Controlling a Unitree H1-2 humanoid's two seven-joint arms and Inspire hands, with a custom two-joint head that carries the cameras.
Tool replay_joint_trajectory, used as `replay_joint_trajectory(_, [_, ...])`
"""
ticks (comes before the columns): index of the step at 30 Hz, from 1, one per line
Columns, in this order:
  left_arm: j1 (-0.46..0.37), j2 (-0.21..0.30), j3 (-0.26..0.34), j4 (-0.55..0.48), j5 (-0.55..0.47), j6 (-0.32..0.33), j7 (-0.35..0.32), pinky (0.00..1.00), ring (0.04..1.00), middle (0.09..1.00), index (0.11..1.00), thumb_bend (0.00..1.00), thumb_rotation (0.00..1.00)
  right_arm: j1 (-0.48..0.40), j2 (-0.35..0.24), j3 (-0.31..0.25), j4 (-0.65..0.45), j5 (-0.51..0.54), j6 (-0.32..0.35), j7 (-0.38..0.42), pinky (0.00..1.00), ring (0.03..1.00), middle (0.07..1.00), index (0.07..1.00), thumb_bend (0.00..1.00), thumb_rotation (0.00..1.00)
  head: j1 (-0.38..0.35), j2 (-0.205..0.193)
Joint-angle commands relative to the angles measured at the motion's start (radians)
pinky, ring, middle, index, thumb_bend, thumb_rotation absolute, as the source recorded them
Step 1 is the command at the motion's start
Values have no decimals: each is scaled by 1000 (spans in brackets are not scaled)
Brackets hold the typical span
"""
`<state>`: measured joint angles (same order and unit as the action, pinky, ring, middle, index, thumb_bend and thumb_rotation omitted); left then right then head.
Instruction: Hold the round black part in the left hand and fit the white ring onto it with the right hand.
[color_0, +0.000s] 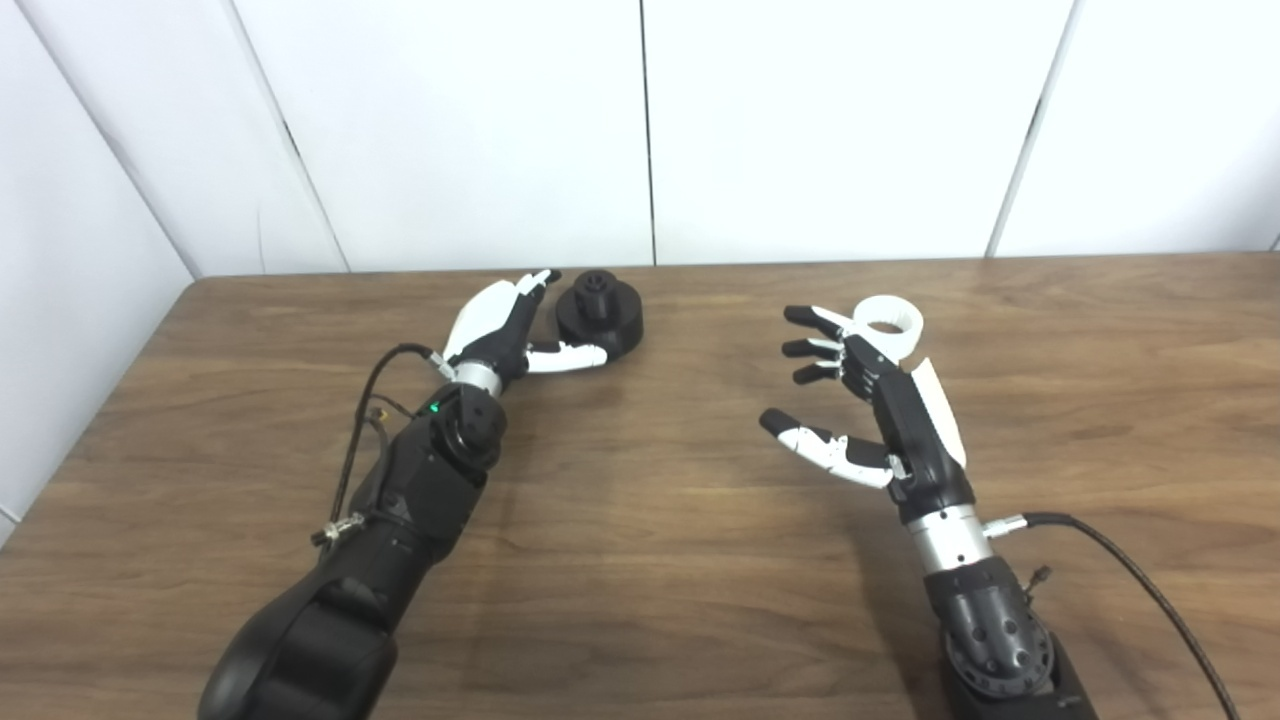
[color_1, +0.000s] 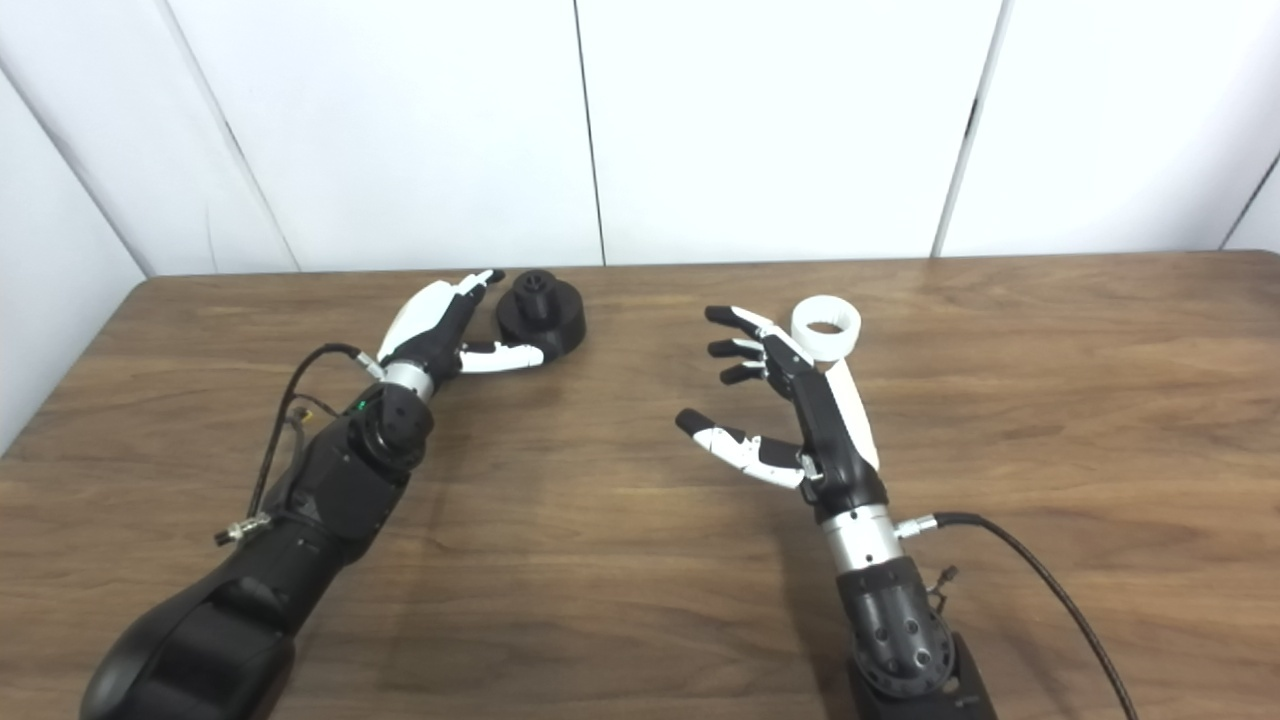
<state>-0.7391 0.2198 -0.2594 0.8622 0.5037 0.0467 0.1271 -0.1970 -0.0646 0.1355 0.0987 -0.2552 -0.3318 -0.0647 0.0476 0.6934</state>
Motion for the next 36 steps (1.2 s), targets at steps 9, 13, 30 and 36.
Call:
replay_joint_trajectory(9, [-122, -14, 9, 111, -29, -96, 64, 969, 1000, 1000, 888, 1000, 450, 80, 8, 0, 4, -28, -3, -13, 623, 728, 830, 796, 569, 254, -13, 9])
replay_joint_trajectory(13, [-139, -23, 7, 157, -43, -132, 60, 989, 1000, 1000, 855, 1000, 419, 83, 9, -2, 2, -28, -1, -12, 619, 723, 831, 805, 568, 257, -14, 10])
replay_joint_trajectory(30, [-137, -43, 8, 176, -66, -159, 61, 1000, 1000, 1000, 747, 948, 292, 85, 3, -12, -15, -16, 23, -2, 630, 734, 830, 805, 577, 255, -13, 16])
replay_joint_trajectory(36, [-127, -42, 12, 180, -80, -177, 71, 1000, 1000, 1000, 717, 937, 290, 81, -1, -11, -8, -7, 16, 1, 630, 742, 830, 796, 577, 241, -11, 14])
